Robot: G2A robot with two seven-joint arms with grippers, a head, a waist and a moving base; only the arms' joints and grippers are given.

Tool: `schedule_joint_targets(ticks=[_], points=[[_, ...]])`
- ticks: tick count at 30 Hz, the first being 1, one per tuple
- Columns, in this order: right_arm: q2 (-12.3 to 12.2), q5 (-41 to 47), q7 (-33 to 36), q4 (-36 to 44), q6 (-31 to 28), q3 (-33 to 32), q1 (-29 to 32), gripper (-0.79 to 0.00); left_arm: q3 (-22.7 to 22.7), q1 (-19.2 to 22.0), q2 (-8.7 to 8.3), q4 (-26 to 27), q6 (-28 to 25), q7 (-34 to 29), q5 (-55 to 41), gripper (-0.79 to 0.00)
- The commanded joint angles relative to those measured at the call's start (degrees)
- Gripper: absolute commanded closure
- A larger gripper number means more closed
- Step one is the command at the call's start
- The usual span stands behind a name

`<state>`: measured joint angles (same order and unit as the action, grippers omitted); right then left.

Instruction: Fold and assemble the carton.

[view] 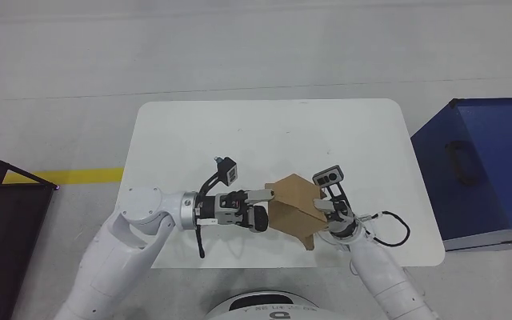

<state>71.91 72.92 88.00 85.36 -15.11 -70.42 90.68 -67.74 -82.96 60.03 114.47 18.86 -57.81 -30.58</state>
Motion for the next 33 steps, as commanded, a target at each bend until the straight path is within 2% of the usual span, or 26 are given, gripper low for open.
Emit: schedule_joint_targets(ticks=[1, 33], points=[[0.0, 0.3, 0.0, 0.2, 0.0, 0.2, 0.1, 0.0, 0.4, -0.2, -0.06, 0.0, -0.2, 0.2, 0.4, -0.785], [-0.5, -0.7, 0.0, 0.1, 0.9, 2.1, -0.8, 0.0, 2.8, -1.1, -1.05, -0.7, -1.7, 2.5, 5.1, -0.785]])
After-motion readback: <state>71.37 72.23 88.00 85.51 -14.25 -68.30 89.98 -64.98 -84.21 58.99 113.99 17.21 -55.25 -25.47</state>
